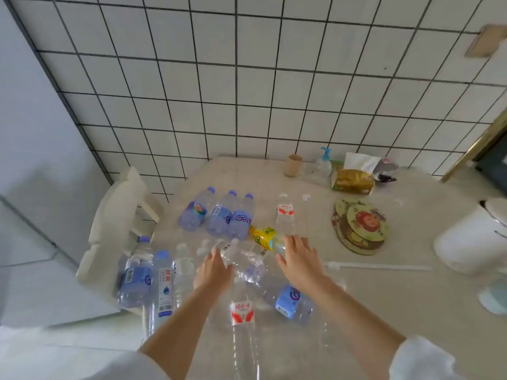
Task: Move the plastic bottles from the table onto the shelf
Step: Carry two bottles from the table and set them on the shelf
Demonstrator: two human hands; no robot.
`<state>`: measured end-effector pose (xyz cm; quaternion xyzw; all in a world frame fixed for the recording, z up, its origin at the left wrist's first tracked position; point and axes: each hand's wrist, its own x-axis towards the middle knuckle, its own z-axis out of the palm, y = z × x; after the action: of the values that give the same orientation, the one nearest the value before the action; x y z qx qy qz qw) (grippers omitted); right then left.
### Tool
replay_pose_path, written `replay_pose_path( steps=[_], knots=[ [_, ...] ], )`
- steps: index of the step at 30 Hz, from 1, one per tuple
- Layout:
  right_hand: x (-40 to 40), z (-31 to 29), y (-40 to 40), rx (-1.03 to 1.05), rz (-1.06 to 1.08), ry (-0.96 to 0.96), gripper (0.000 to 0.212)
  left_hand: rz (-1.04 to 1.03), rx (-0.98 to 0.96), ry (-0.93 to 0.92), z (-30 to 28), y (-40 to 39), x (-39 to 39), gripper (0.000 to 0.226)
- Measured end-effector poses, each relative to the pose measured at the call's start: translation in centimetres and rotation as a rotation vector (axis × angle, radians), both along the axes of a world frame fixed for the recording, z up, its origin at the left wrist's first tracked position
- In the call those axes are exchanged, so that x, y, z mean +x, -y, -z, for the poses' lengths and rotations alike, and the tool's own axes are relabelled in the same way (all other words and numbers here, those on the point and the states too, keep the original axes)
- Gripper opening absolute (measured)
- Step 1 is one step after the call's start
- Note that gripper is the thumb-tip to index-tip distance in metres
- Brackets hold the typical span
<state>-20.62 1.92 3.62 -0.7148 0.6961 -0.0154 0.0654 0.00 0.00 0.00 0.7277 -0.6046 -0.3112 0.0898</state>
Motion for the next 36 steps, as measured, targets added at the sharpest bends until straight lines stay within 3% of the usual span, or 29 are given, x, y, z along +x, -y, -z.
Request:
replay_pose_path(
  steps=[4,15,20,29,33,36],
  knots=[
    [-0.6,0.8,4.7,0.085,0.010,-0.066,0.052,-0.131,0.090,0.054,1.0,2.3,-1.7,0.061],
    [-0.2,5.6,13.4,0.527,0.093,0.016,0.086,-0.512,0.232,-0.122,4.0,6.7,-6.5,0.107],
    [-0.1,7.3,14.3,0.563,0.106,0.005,0.092,-0.578,0.289,-0.158,5.1,7.5,-7.2,0.108],
    [-1.1,7.1,15.1,0.583,0.099,0.091,0.085,-0.611,0.327,-0.175,5.0,8.2,-6.9,0.097],
    [-2.1,5.9,15.5,0.672,0.091,0.279,0.045,-0.638,0.306,-0.279,4.6,8.0,-5.9,0.097],
    [-3.3,4.6,15.0,0.664,0.139,0.422,0.034,-0.746,0.308,-0.391,4.0,8.1,-4.9,0.095]
  ],
)
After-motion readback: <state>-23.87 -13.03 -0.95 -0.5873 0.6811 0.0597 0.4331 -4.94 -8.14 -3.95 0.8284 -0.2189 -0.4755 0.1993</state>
